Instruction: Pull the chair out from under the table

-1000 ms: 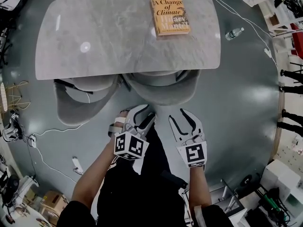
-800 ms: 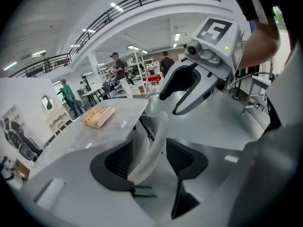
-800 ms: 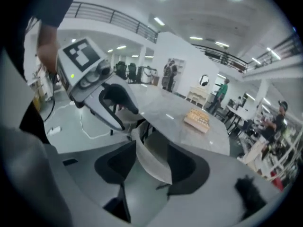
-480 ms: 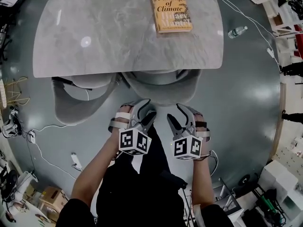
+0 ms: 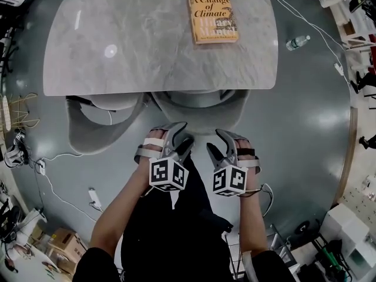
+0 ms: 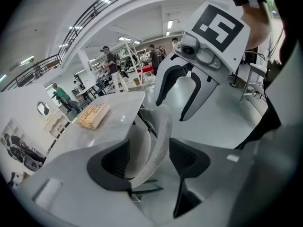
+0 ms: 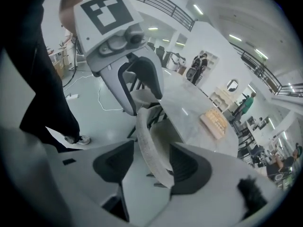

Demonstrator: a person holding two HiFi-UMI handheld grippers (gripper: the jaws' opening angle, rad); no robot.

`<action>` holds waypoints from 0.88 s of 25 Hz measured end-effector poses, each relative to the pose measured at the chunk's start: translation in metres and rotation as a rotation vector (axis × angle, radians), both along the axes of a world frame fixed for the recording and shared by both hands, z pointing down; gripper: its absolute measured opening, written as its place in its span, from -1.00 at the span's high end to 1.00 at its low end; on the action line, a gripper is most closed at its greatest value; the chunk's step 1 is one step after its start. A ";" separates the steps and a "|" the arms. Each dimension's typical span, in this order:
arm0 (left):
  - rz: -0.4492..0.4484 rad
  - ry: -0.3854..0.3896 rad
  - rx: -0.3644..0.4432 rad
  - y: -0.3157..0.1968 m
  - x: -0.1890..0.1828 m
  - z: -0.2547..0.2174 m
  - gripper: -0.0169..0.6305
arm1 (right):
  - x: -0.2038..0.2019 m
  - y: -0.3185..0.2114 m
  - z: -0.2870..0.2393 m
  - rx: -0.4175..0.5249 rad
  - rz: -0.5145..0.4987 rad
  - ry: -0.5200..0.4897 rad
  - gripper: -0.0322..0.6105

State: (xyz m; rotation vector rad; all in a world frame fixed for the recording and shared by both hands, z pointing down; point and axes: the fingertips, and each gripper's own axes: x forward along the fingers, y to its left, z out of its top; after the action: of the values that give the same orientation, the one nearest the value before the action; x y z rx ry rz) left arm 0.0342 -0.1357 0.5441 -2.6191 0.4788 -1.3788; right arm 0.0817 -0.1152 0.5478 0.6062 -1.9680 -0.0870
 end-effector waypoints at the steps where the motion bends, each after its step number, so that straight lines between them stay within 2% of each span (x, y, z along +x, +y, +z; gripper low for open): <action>1: -0.004 -0.005 0.000 -0.001 0.000 -0.001 0.11 | 0.000 -0.002 0.000 0.003 -0.008 0.007 0.16; 4: 0.004 -0.019 0.006 0.002 -0.002 -0.001 0.09 | -0.002 -0.002 -0.002 0.011 -0.020 0.022 0.15; 9: 0.011 0.005 0.015 0.007 -0.010 -0.003 0.09 | -0.011 -0.002 -0.008 0.018 -0.023 0.032 0.15; 13: 0.040 -0.015 0.012 0.015 -0.017 -0.001 0.08 | -0.016 0.002 -0.016 0.017 0.007 0.038 0.15; 22: 0.078 0.001 0.013 0.027 -0.036 -0.014 0.08 | -0.030 0.010 -0.026 0.011 0.051 0.078 0.15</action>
State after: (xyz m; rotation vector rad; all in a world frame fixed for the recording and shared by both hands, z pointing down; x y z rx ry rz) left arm -0.0020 -0.1088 0.5301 -2.5992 0.3797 -1.3461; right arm 0.0520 -0.1056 0.5216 0.6506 -1.8765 -0.0889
